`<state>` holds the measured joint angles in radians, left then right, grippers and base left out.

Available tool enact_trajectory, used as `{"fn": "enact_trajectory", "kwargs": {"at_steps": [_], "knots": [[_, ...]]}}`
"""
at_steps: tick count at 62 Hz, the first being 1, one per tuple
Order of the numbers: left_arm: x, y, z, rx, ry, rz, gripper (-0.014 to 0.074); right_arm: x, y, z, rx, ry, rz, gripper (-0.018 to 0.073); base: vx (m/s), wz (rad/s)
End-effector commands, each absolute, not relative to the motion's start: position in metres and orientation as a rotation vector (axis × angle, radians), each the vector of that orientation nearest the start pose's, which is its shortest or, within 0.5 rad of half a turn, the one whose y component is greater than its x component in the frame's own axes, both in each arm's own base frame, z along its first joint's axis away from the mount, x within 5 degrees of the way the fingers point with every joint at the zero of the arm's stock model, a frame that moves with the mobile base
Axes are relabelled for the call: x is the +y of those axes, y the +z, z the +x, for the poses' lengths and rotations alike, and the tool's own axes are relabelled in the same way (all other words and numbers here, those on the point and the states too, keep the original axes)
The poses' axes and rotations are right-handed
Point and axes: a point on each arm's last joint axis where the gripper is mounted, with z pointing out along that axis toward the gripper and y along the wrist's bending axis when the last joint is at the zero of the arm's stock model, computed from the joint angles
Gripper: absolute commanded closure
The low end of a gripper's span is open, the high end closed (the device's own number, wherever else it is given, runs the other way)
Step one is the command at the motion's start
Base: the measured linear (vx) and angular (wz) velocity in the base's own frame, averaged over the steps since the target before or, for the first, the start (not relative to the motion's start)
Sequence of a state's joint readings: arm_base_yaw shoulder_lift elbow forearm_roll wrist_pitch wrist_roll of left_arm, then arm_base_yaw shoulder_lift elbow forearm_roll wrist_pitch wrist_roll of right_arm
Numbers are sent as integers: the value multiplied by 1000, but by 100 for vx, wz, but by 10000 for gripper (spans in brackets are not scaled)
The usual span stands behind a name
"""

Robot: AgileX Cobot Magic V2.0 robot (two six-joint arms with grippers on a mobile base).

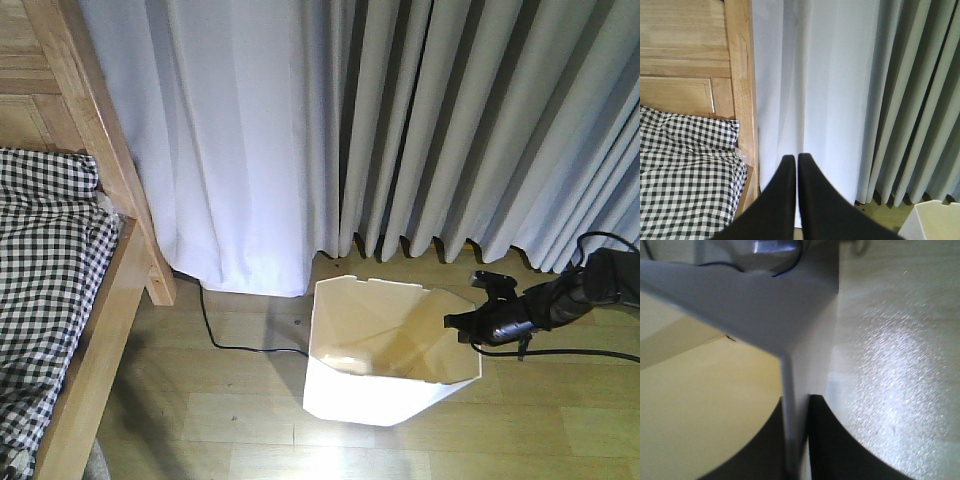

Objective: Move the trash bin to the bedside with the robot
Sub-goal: 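Lower the bin with the right gripper onto the floor by the bed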

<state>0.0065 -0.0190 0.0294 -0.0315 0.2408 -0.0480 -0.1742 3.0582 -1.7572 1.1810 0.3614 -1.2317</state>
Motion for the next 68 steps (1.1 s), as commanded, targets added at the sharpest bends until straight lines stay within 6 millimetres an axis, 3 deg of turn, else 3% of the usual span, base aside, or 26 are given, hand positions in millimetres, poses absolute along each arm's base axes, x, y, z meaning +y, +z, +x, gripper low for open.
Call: {"fn": "enact_trajectory", "kwargs": {"at_steps": [1, 19, 39, 68], "knots": [[0, 179, 56, 1683, -71, -75, 602, -24, -166, 443, 2750, 593, 83, 565, 0, 0], [0, 179, 56, 1683, -71, -75, 602, -14, -182, 440, 2775, 474, 85, 557, 0, 0], [0, 179, 56, 1683, -71, -75, 602, -13, -185, 437, 2784, 490, 75, 510, 0, 0], [0, 179, 56, 1683, -71, -75, 602, -14, -185, 438, 2784, 482, 75, 186, 0, 0]]}}
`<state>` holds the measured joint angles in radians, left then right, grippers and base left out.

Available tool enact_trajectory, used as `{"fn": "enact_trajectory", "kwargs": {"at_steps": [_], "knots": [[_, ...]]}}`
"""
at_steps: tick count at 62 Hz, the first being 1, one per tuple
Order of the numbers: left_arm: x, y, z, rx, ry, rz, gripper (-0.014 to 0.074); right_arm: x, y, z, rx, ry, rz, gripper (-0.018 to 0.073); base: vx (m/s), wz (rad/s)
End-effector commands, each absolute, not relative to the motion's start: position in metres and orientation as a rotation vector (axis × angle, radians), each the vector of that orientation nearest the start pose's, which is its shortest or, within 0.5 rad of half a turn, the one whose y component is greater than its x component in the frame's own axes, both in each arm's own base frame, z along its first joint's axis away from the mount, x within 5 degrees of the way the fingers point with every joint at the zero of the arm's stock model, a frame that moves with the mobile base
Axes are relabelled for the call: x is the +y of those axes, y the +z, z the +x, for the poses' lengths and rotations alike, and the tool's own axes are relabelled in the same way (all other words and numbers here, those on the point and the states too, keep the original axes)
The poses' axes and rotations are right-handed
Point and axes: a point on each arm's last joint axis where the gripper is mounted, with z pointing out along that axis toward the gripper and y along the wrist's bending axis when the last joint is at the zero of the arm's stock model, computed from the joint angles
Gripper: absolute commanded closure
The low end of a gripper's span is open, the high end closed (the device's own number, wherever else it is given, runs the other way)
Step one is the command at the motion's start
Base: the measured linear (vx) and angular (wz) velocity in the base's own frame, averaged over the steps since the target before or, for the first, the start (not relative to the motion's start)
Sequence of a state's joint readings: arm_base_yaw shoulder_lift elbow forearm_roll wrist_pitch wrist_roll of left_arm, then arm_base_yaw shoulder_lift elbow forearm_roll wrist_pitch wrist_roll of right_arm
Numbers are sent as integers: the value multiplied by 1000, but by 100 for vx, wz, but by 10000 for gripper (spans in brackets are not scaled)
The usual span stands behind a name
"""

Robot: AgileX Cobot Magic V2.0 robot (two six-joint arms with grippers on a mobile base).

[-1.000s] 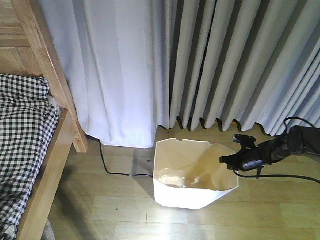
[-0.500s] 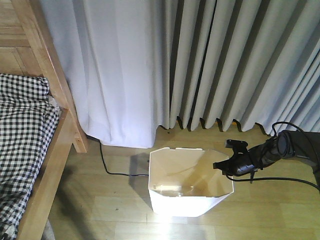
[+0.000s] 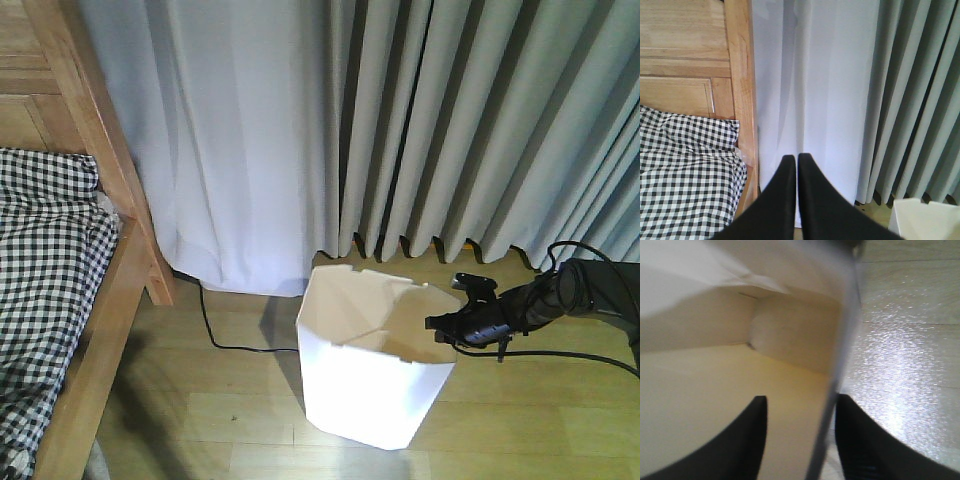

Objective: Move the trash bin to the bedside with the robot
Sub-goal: 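Lower the bin with the right gripper onto the floor by the bed, then open the right gripper and release the bin rim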

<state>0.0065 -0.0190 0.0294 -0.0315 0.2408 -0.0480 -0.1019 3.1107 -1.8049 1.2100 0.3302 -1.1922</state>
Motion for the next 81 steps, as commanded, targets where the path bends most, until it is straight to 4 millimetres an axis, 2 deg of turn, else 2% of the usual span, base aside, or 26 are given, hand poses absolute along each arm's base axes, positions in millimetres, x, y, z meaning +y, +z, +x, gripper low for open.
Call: {"fn": "enact_trajectory", "kwargs": {"at_steps": [1, 15, 30, 44, 53, 64, 74, 81], "knots": [[0, 179, 56, 1683, -71, -75, 602, -14, -185, 438, 2784, 482, 75, 181, 0, 0], [0, 179, 56, 1683, -71, -75, 602, -15, -184, 438, 2782, 479, 69, 162, 0, 0], [0, 179, 56, 1683, -71, -75, 602, -16, -158, 450, 2773, 458, -59, 165, 0, 0], [0, 179, 56, 1683, -71, -75, 602, -25, -150, 440, 2883, 645, 2, 172, 0, 0], [0, 179, 56, 1683, -71, -75, 602, -40, -141, 430, 2960, 780, 16, 251, 0, 0], [0, 179, 56, 1683, -71, -75, 602, -53, -104, 433, 3011, 817, -149, 379, 0, 0], [0, 179, 56, 1683, -71, -75, 602, -59, -65, 437, 3055, 834, -247, 394, 0, 0], [0, 179, 56, 1683, -71, -75, 602, -65, -32, 442, 3083, 786, -266, 394, 0, 0]]}}
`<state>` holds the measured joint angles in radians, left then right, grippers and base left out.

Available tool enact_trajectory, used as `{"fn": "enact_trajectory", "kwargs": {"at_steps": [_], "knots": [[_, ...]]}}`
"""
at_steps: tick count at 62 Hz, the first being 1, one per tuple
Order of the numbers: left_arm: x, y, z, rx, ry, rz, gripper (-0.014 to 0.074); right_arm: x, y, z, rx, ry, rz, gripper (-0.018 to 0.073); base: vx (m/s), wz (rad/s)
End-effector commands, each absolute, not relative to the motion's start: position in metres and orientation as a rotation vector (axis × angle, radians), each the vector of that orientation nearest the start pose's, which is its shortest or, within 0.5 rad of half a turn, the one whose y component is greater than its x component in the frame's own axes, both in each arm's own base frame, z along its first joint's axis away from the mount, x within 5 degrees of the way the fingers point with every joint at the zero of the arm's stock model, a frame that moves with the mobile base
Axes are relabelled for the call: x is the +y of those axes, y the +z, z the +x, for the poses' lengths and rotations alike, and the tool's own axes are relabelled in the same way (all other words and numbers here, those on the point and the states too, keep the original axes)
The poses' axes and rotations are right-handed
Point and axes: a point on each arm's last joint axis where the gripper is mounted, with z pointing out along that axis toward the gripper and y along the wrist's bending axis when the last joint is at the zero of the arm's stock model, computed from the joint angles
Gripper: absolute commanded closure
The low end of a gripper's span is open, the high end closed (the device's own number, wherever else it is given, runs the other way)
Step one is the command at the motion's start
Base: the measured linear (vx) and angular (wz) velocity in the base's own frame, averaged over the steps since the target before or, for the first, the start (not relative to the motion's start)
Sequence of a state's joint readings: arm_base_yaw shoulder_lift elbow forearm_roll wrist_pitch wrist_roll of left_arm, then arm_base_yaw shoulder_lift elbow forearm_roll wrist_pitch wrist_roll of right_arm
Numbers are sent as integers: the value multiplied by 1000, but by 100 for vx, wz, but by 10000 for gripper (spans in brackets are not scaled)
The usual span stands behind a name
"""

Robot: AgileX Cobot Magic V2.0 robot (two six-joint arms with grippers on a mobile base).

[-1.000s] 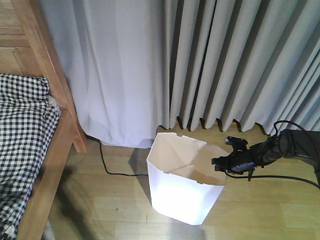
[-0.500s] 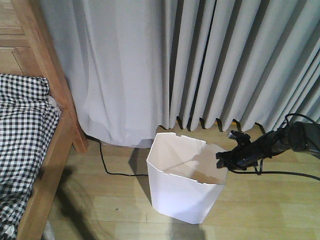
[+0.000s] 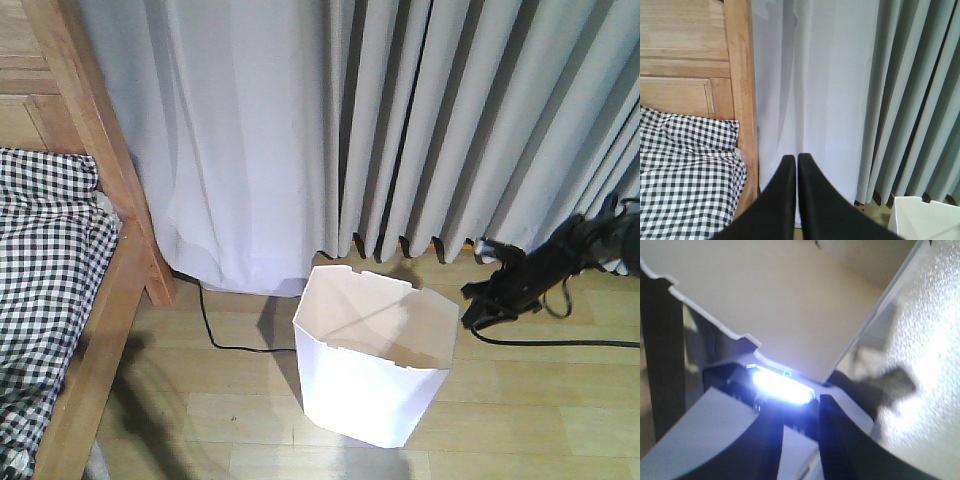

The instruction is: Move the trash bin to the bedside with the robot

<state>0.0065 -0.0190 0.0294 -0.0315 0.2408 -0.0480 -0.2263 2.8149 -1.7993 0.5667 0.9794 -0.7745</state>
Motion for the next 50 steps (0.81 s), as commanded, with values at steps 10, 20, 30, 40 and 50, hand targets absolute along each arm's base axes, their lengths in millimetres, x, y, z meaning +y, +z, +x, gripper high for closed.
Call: {"fn": "enact_trajectory", "kwargs": {"at_steps": [10, 20, 30, 40, 50], "knots": [[0, 179, 56, 1683, -71, -75, 602, -79, 32, 450, 3120, 537, -273, 418, 0, 0], [0, 179, 56, 1683, -71, -75, 602, -90, 121, 453, 3046, 287, -250, 507, 0, 0], [0, 179, 56, 1683, -71, -75, 602, -82, 219, 444, 2830, 265, -285, 572, 0, 0], [0, 179, 56, 1683, -71, -75, 602, -72, 294, 417, 2668, 214, -311, 565, 0, 0], [0, 179, 56, 1683, -71, -75, 602, -68, 333, 366, 2503, 25, -235, 564, 0, 0]]}}
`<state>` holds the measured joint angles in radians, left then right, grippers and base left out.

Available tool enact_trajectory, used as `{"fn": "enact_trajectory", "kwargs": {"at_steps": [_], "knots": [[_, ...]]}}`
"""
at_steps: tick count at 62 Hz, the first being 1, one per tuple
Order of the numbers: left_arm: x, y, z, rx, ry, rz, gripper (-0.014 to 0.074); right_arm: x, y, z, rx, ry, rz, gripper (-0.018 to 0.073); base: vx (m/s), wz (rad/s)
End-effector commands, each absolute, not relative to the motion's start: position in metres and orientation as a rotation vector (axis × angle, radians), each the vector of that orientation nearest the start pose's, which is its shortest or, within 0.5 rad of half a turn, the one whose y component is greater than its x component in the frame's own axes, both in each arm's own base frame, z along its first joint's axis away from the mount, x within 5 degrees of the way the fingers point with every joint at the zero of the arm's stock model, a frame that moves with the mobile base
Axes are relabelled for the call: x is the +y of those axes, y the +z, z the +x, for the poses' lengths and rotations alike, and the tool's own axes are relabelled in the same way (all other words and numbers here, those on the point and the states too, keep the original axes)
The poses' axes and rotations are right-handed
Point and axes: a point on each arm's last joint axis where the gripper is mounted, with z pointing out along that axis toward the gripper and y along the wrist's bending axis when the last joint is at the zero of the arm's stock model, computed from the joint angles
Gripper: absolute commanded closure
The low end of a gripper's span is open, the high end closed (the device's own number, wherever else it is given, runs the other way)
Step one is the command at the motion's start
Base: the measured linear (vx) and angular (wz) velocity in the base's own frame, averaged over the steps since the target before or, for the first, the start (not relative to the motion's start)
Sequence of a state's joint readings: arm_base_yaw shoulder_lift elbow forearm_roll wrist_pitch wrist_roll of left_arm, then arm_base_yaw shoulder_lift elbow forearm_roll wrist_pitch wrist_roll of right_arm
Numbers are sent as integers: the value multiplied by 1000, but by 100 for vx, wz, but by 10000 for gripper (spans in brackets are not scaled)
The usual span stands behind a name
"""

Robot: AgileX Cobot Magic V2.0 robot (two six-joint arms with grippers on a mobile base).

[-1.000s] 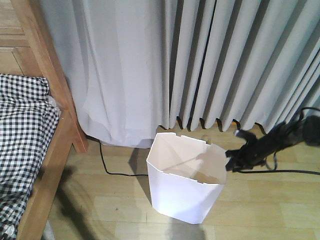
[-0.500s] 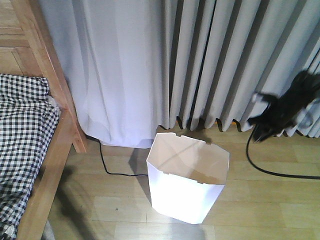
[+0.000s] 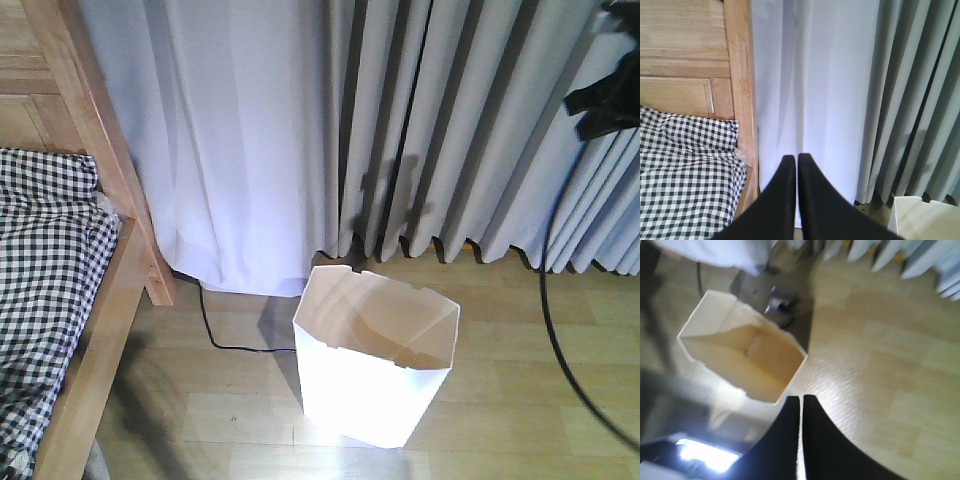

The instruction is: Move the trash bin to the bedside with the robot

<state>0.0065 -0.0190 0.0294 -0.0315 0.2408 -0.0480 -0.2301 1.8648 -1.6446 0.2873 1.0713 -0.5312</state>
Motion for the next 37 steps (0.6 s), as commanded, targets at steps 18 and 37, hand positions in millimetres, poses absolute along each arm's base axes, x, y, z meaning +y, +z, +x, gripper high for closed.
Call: {"fn": "enact_trajectory", "kwargs": {"at_steps": [18, 37], "knots": [[0, 179, 56, 1683, -71, -75, 602, -47, 357, 246, 2083, -172, -117, 564, 0, 0], [0, 179, 56, 1683, -71, -75, 602, -18, 336, 135, 1644, -35, 152, 564, 0, 0]]}}
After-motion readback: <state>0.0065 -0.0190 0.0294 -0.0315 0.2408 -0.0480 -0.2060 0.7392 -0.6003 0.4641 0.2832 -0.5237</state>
